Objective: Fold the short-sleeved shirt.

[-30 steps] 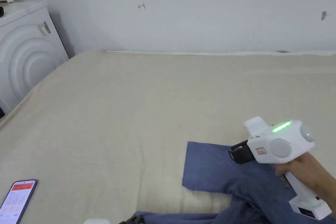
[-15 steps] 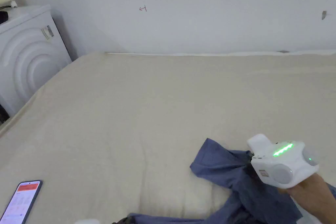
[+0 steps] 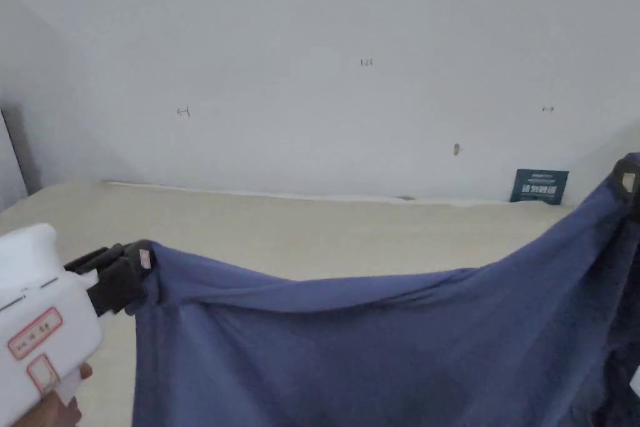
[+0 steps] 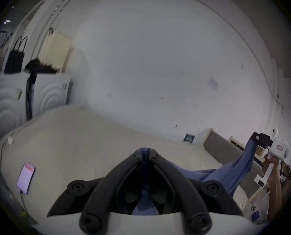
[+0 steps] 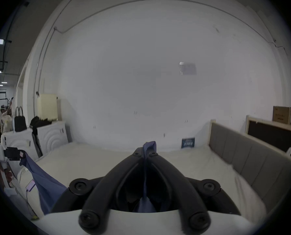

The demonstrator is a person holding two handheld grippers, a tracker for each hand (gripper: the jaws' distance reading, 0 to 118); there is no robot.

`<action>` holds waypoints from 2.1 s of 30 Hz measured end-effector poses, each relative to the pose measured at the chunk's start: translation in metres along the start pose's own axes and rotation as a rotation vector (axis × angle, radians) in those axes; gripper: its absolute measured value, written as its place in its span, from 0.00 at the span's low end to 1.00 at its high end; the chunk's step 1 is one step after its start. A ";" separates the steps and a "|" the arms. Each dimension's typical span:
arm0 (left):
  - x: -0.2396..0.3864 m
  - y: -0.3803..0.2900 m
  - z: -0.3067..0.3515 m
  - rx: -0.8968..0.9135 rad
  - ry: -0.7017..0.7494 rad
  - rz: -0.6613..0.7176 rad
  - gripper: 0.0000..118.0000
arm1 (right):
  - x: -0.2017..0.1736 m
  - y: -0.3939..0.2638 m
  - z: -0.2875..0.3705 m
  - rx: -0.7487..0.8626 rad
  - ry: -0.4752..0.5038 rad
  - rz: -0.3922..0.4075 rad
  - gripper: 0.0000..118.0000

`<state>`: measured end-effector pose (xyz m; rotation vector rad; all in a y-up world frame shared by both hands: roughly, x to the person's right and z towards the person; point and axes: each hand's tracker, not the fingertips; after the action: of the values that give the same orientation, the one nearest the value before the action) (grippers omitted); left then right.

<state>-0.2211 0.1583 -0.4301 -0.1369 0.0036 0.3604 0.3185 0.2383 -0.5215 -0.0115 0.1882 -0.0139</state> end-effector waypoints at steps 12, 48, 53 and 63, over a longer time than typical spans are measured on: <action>0.005 0.179 -0.079 0.072 -0.119 0.124 0.05 | 0.029 0.108 -0.082 0.038 -0.075 -0.039 0.01; -0.141 -0.167 -0.009 -0.357 -0.042 0.216 0.05 | 0.003 -0.249 0.085 -0.259 -0.029 -0.199 0.01; -0.168 -0.228 0.040 -0.416 0.012 0.229 0.05 | 0.006 -0.327 0.125 -0.416 -0.073 -0.151 0.01; -0.185 -0.291 0.068 -0.503 0.078 0.217 0.08 | 0.012 -0.419 0.151 -0.589 -0.130 -0.218 0.19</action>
<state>-0.2930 -0.1676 -0.3192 -0.6517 0.0046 0.5679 0.3532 -0.1788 -0.3701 -0.6194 0.0548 -0.1742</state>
